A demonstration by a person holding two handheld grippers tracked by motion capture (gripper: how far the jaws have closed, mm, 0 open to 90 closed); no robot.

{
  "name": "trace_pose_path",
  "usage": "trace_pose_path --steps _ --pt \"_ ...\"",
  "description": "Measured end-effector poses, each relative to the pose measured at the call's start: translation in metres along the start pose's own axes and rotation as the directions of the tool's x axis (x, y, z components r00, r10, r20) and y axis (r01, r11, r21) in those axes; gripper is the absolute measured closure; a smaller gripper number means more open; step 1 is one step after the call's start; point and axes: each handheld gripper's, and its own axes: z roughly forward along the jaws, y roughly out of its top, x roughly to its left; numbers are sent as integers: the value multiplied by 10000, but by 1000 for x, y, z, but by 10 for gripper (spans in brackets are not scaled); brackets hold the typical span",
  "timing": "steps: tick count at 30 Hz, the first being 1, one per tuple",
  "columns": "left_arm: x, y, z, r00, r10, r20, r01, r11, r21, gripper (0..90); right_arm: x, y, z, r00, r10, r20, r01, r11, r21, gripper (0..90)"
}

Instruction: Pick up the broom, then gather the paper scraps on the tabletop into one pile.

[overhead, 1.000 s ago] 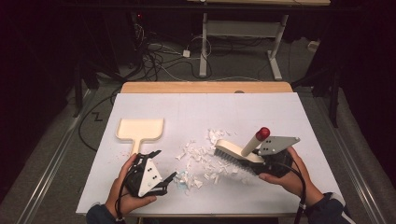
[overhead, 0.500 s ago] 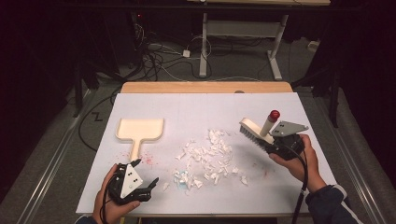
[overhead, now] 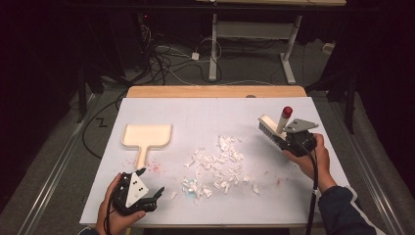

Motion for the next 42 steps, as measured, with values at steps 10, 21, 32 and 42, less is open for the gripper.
trace_pose_path --steps 10,21,32,42 --pt "-1 -3 -2 9997 104 -206 -101 9998 162 167 4 11 14 10000 -53 -62 52 9999 -116 679" --pt "0 -2 -1 9997 -57 -236 60 9999 122 167 0 21 29 9994 -24 349 44 9984 -567 679" --pt "-3 -1 0 9997 123 -196 -119 9997 236 168 55 46 78 9757 -2157 384 2164 9762 -131 678" --pt "-5 -1 1 9998 199 -30 -198 9992 345 168 97 51 73 9479 -3041 -948 2993 9522 -617 664"
